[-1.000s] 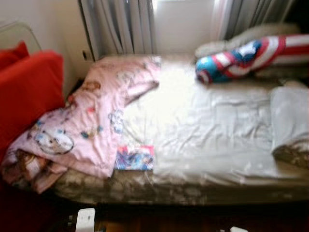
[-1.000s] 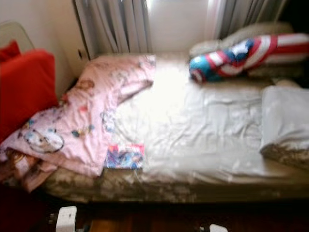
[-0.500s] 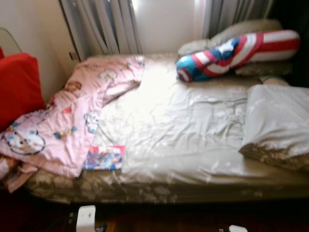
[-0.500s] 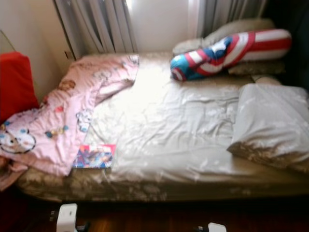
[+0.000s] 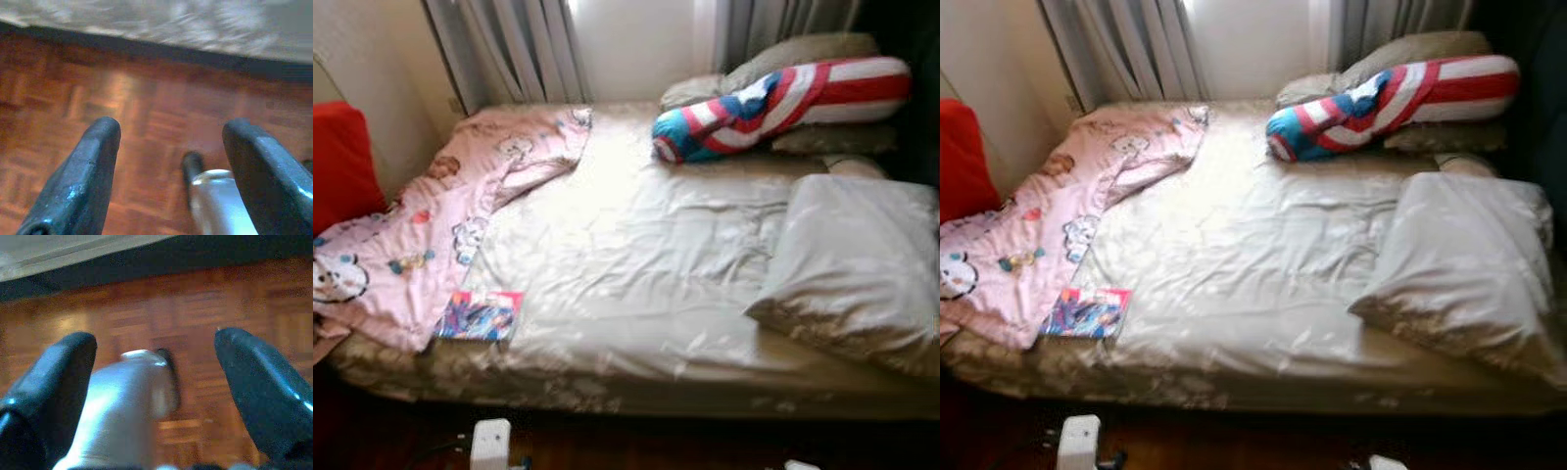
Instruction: Clean up the room
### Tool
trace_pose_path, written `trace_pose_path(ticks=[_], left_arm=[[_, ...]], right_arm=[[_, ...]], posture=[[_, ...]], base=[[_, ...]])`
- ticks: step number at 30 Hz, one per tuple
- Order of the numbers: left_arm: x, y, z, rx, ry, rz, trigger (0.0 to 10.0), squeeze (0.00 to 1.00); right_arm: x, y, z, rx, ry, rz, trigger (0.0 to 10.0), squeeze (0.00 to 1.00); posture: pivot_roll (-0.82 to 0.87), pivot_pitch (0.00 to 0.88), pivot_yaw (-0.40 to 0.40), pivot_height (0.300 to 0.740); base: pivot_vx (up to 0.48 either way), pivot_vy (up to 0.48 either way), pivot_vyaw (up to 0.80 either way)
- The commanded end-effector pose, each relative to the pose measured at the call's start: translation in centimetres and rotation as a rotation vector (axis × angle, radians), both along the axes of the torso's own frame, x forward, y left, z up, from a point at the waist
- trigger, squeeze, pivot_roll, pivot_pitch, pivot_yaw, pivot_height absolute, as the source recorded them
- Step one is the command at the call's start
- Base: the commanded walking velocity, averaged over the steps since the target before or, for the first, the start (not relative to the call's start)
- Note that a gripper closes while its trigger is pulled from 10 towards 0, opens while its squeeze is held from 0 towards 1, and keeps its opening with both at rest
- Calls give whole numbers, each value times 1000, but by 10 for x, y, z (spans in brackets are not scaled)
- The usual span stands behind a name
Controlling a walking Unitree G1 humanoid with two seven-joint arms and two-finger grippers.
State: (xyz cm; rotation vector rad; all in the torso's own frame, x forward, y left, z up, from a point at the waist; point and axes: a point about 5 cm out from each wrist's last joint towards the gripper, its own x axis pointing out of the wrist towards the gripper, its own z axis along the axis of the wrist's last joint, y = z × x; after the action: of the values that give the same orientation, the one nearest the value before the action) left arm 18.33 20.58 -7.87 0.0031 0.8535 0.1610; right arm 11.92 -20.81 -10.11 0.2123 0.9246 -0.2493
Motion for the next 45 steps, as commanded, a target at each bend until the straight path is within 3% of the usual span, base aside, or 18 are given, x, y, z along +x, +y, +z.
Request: trace_pose_path(ticks=[1, 7, 16, 23, 45], left_arm=[[-6, 10, -1, 24, 19, 5, 10000, 0], [-7, 10, -1, 24, 23, -2, 10000, 0], [-6, 9, -2, 25, 26, -9, 10000, 0], [-7, 8, -2, 19, 34, -9, 10000, 0], [-14, 12, -5, 16, 45, 54, 10000, 0]], right_arm=[[1, 6, -1, 23, -3, -35, 10000, 0], [-1, 6, -2, 29, 6, -53, 10000, 0], [-3, 6, -2, 29, 11, -69, 10000, 0], [-2, 7, -2, 27, 10, -44, 10000, 0], [3, 7, -1, 8, 11, 49, 10000, 0]], posture=[[-161, 0, 56, 740], [-167, 0, 59, 740], [-174, 0, 59, 740], [-170, 0, 58, 740], [-155, 0, 13, 740]], base=[[0, -364, 0], [0, -348, 0], [0, -329, -751], [0, 0, -678], [0, 0, 0]])
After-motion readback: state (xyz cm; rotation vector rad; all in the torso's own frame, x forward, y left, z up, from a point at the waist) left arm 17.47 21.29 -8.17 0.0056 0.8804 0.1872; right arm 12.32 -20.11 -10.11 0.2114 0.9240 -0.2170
